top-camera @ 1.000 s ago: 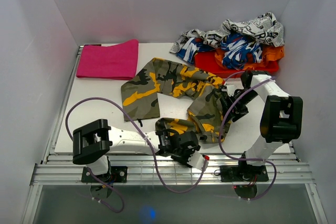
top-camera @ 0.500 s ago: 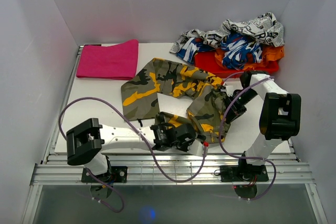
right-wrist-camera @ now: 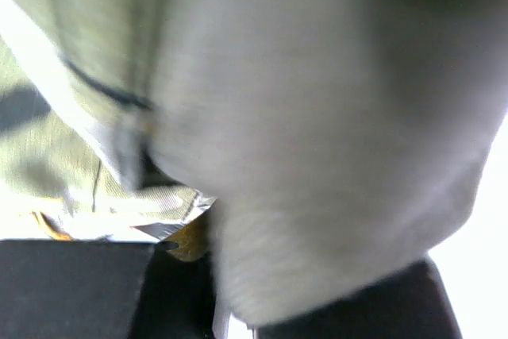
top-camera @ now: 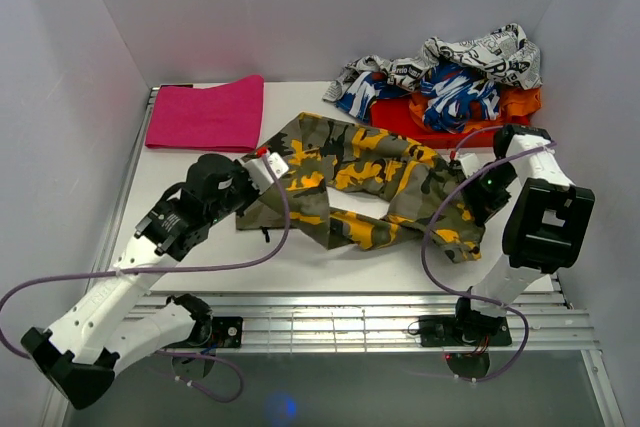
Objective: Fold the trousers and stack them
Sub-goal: Flatten the trousers out
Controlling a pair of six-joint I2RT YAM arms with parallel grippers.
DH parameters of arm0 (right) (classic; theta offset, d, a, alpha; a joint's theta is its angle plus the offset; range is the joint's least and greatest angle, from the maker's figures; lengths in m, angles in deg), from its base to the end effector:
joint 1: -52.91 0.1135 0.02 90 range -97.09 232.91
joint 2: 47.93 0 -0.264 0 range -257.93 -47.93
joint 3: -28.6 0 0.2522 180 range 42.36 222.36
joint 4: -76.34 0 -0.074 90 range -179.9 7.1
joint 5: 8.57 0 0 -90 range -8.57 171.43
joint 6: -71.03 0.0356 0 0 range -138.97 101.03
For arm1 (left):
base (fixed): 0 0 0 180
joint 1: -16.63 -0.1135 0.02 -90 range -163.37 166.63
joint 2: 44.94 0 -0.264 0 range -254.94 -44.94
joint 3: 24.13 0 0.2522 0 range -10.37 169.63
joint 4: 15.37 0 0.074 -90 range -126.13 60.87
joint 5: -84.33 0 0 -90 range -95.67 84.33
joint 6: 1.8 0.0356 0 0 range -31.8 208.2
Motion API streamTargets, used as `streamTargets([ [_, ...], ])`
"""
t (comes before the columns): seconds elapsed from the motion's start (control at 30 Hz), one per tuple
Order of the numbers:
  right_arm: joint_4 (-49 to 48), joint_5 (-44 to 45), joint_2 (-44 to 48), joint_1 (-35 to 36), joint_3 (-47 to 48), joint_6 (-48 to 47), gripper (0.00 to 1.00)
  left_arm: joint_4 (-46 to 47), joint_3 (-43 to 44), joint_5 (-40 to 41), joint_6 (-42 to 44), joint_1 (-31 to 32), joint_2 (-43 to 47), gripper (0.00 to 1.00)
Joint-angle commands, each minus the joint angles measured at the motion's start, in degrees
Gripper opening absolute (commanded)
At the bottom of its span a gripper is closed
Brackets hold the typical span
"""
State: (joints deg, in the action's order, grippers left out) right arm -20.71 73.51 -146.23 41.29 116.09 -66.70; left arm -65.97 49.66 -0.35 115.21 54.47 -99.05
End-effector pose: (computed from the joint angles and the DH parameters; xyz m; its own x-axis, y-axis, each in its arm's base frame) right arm 0.2935 -0.0554 0.2184 -0.8116 -0.5814 -0.0576 -0.5831 0.8001 0.1410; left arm 0.1573 -0.1180 0.3561 -0.1127 0.6601 -0.7427 0.6725 0.6009 0.4321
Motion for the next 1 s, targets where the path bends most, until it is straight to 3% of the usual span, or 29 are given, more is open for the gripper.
streamTargets([
  [0.0,-0.36,13.27,0.84,-2.35,2.46,-9.04,0.08,-7.18,-4.83,4.52,1.91,-5.93,5.21,0.00],
  [0.13,-1.69,18.46,-3.02,-3.76,7.81,-12.30,0.08,-12.54,-8.34,3.30,4.19,-7.26,11.72,0.00],
  [0.33,5.78,17.59,-10.42,-3.94,23.11,-13.43,0.08,-18.35,-17.65,5.40,12.00,-7.35,21.40,0.00],
  [0.47,5.00,21.18,-11.30,-4.03,22.34,-15.73,0.08,-16.86,-25.21,10.31,17.81,-7.26,28.77,0.00],
  [0.6,2.36,22.25,-13.13,-4.12,23.47,-15.47,0.08,-13.62,-30.83,14.97,19.84,-7.26,29.24,0.00],
  [0.97,-11.70,31.04,-12.79,-6.05,17.58,-19.51,0.08,-14.21,-31.56,22.62,21.52,-7.26,29.59,0.00],
])
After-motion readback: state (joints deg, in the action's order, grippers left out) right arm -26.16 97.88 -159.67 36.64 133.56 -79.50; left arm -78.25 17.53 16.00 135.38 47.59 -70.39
